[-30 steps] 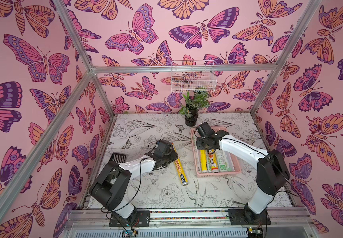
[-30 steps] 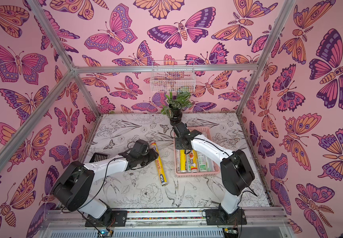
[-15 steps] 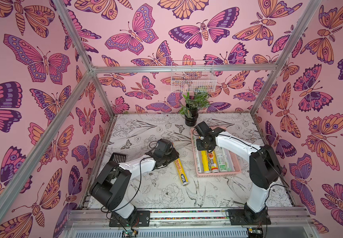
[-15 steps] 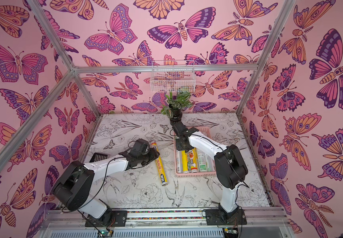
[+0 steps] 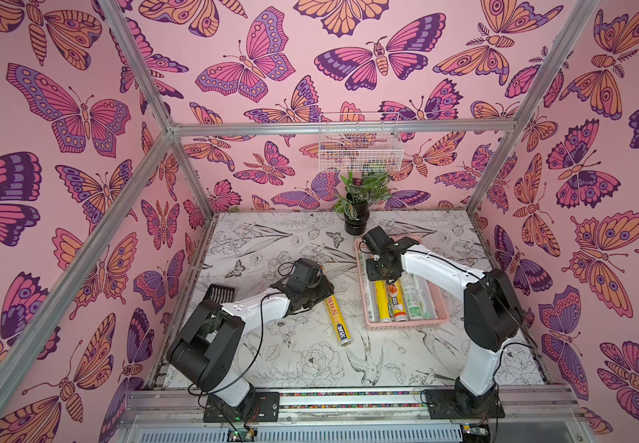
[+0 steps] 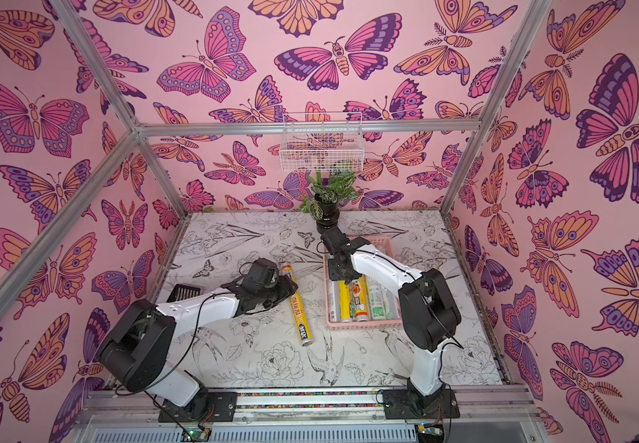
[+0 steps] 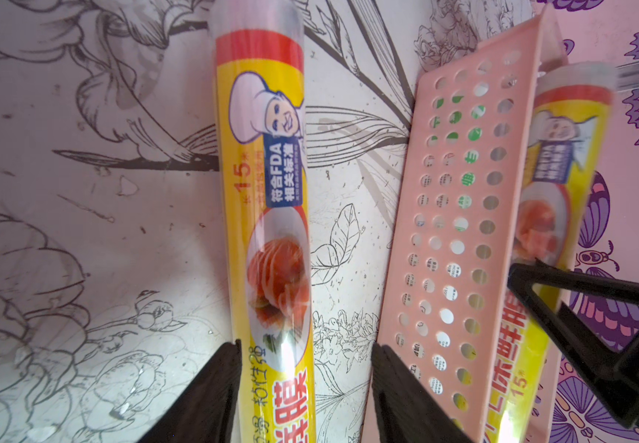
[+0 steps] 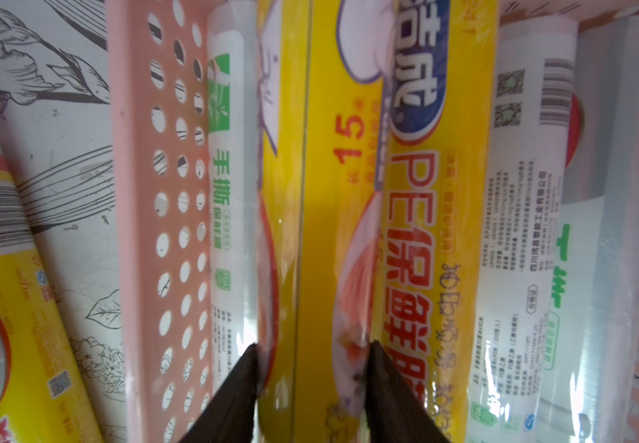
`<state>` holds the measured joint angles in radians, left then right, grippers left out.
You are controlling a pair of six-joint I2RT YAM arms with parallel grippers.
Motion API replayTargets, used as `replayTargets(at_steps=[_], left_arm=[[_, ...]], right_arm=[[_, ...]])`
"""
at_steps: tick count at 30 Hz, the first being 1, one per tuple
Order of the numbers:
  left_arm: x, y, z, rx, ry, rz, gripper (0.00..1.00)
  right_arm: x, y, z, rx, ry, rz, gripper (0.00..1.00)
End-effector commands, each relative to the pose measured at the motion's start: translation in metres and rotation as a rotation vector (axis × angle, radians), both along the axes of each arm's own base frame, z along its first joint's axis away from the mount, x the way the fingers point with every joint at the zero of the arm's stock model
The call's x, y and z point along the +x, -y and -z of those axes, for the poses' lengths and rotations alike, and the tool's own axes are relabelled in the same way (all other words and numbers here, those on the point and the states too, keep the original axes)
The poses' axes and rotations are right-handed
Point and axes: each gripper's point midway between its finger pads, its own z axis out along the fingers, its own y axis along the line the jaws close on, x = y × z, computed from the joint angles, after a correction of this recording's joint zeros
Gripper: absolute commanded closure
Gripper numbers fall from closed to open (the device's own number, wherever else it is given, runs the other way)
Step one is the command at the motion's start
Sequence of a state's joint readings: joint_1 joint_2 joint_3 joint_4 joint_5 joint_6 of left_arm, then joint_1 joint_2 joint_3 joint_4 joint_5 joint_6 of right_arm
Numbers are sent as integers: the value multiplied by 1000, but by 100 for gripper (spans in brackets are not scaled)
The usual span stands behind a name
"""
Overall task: Put the plastic wrap into the basket
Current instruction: Place the plastic wrap in the basket, then pick up the plastic wrap from the center of the board.
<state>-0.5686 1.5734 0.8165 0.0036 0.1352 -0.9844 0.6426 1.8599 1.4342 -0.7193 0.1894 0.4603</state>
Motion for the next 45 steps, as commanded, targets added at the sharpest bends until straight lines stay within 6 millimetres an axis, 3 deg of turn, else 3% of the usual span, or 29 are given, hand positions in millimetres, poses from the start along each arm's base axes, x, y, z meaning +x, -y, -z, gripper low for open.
replayTargets(at_steps=[1,7,14,16,20,26,32,37,39,40,45], left_arm=[[4,1,3,8,-1,10,40],[3,0,1,6,2,10,40],[5,-5,-8,15,38,-11,40],[5,-7,-10,18,49,-16,40],[3,-15,-13,35,68,-45,40],[-1,-41,-18,73,112,-150,40],[-12,-73,-15,109,136,-280,40],[-18,-90,-11,131,146,-353,40],[-19,-92,-9,140,147,-354,40],[-18,-92,-20,116,174,-358,40],[-19,-92,-20,111,170,-360,40]], right_arm=[[3,7,-11,-12,24,19,52],[2,5,-25,21,53,19,51],[-3,-14,-70,160,166,-57,50],[-6,-23,-79,203,184,-89,50],[-21,-62,-88,329,185,-202,51],[-43,-112,-74,314,150,-315,54],[-52,-140,-44,254,101,-360,53],[-57,-154,-18,214,40,-370,51],[-57,-154,-8,181,24,-356,49],[-57,-155,-3,171,14,-355,49],[-59,-157,13,129,-11,-351,47]])
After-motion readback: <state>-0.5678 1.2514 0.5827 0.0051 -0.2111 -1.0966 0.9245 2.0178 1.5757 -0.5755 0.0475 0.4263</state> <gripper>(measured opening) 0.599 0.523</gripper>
